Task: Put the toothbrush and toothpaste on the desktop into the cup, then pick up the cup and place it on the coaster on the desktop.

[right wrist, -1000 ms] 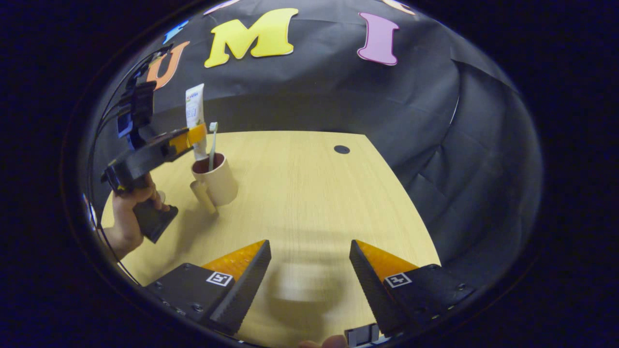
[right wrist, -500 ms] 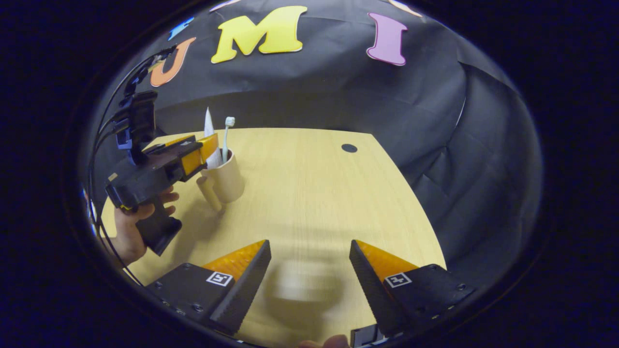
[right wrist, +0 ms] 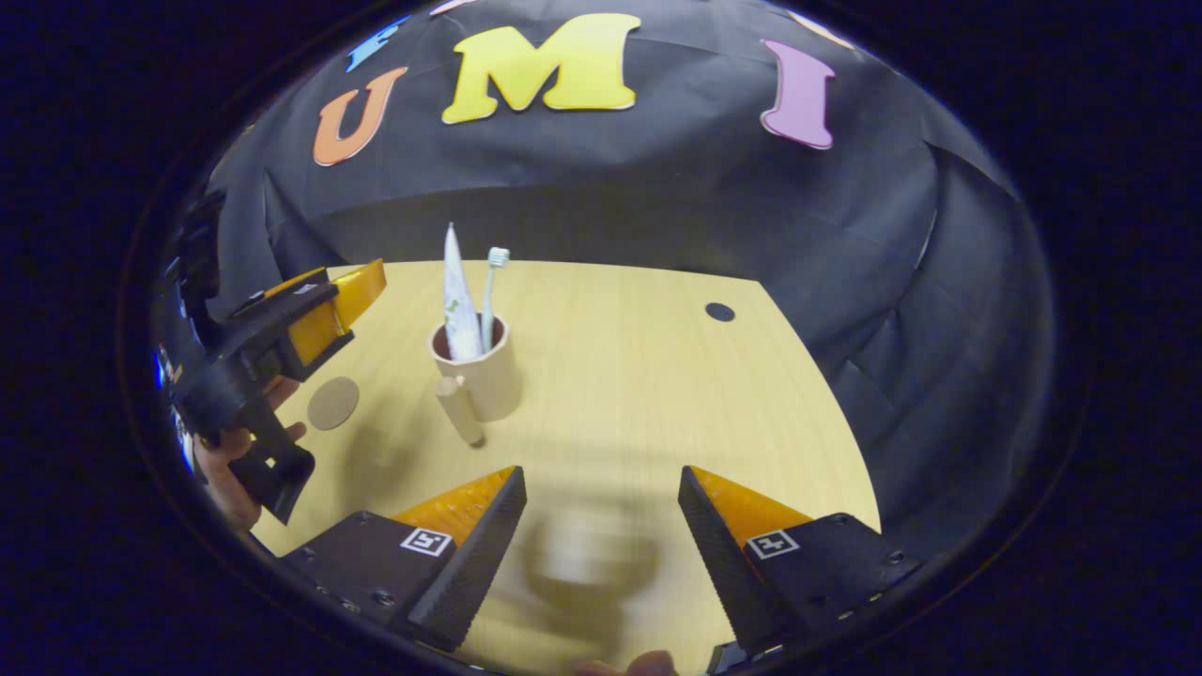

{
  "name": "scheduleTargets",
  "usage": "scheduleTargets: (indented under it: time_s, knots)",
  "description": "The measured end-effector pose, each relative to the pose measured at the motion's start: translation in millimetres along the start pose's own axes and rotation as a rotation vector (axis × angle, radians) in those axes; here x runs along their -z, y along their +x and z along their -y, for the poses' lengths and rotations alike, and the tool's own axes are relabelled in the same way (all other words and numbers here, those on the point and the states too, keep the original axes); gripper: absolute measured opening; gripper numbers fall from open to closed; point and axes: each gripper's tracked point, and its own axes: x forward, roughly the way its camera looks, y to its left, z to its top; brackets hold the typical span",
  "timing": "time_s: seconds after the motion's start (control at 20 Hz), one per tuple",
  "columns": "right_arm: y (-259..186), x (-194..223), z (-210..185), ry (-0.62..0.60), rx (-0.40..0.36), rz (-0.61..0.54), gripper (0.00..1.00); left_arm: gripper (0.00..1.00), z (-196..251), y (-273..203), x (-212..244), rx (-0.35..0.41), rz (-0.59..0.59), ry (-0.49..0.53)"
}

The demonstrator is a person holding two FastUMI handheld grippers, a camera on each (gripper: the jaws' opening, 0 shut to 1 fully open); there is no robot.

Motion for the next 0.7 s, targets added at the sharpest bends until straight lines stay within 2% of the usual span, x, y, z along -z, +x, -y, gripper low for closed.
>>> scheduleTargets:
  time_s: [0.25, 0.4, 0.5, 0.7]
  knots:
    - [4, -30, -60, -0.04, -0.076, -0.021, 0.97, 0.98, -60, -35, -26, -0.048, 0.009, -0.016]
    - [13, -50, -91, -0.058, -0.087, -0.075, 0.97, 0.98, -100, -63, -45, -0.084, 0.011, 0.001]
    - [22, -58, -107, -0.042, -0.092, -0.13, 0.97, 0.98, -128, -84, -56, -0.12, 0.019, -0.007]
    - [44, -45, -126, -0.025, -0.064, -0.321, 0.97, 0.98, -178, -116, -74, -0.183, 0.042, -0.02]
